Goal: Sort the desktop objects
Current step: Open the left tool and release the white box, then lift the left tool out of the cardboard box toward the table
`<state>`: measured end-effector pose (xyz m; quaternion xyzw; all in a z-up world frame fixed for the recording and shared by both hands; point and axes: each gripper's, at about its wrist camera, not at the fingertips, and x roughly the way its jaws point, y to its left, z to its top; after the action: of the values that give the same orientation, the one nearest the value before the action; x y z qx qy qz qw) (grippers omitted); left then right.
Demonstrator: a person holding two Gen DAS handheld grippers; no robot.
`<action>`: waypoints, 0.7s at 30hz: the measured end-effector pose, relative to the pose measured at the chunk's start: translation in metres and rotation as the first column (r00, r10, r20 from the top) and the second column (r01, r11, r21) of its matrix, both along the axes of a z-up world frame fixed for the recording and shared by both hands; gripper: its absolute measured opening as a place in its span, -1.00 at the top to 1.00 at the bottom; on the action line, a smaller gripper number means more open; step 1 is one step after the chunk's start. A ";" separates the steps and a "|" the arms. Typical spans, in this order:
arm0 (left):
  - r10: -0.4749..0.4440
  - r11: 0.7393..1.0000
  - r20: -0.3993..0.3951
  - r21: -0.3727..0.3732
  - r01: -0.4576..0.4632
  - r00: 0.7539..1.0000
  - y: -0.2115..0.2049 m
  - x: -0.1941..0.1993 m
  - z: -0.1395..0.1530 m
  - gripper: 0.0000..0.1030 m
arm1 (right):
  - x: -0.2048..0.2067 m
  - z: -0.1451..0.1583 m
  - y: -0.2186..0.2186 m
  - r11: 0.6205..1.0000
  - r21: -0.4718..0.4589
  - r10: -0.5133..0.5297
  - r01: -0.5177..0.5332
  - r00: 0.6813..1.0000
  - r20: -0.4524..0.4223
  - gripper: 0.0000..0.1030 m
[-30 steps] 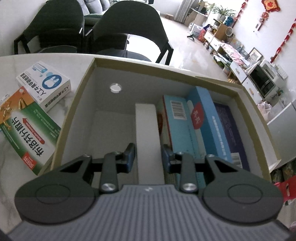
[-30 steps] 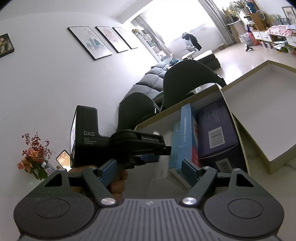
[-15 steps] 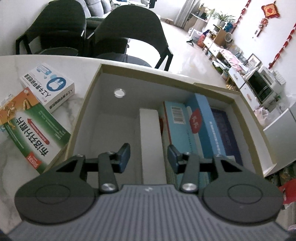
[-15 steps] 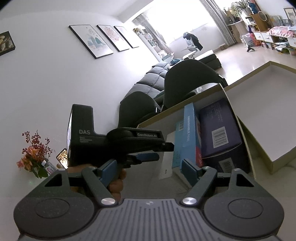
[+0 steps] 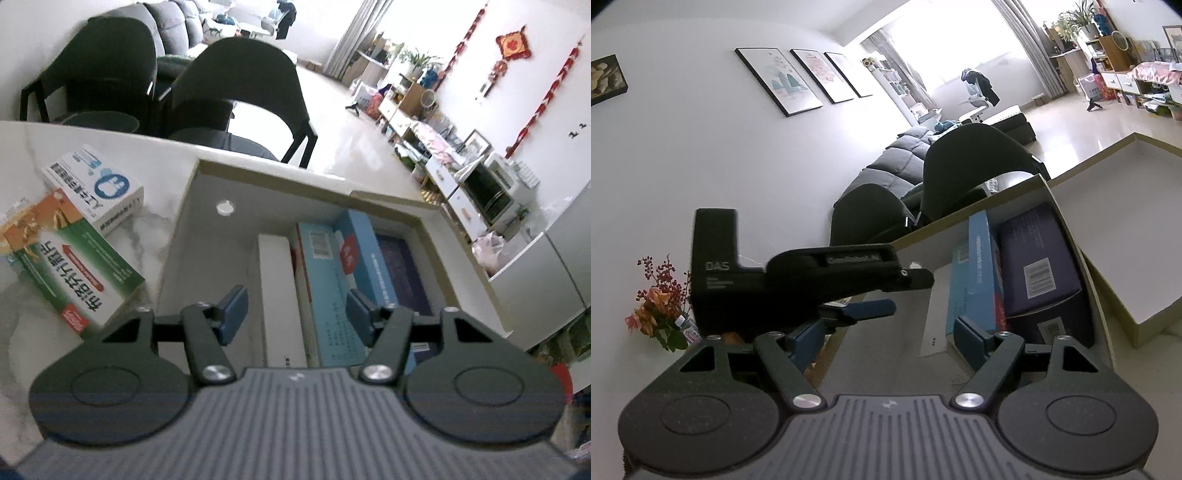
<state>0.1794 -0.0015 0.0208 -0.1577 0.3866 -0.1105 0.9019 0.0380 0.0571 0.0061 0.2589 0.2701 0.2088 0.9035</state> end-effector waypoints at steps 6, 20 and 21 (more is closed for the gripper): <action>0.023 0.999 0.045 -0.027 -0.022 0.999 0.015 -0.013 0.010 -0.25 | -0.002 0.003 0.010 1.000 -0.016 0.014 -0.014 1.000 0.004 -0.55; 0.121 0.989 0.122 -0.102 -0.109 0.985 0.073 -0.055 0.020 -0.51 | 0.001 0.007 0.044 0.998 -0.060 0.034 -0.034 0.999 0.000 -0.60; 0.129 0.988 0.125 -0.103 -0.117 0.984 0.077 -0.057 0.020 -0.52 | 0.001 0.007 0.046 0.997 -0.063 0.036 -0.036 0.999 0.000 -0.60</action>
<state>0.1221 0.0755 0.0403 -0.2166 0.3100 -0.0831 0.9220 0.0388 0.1035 0.0129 0.2252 0.2808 0.2166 0.9075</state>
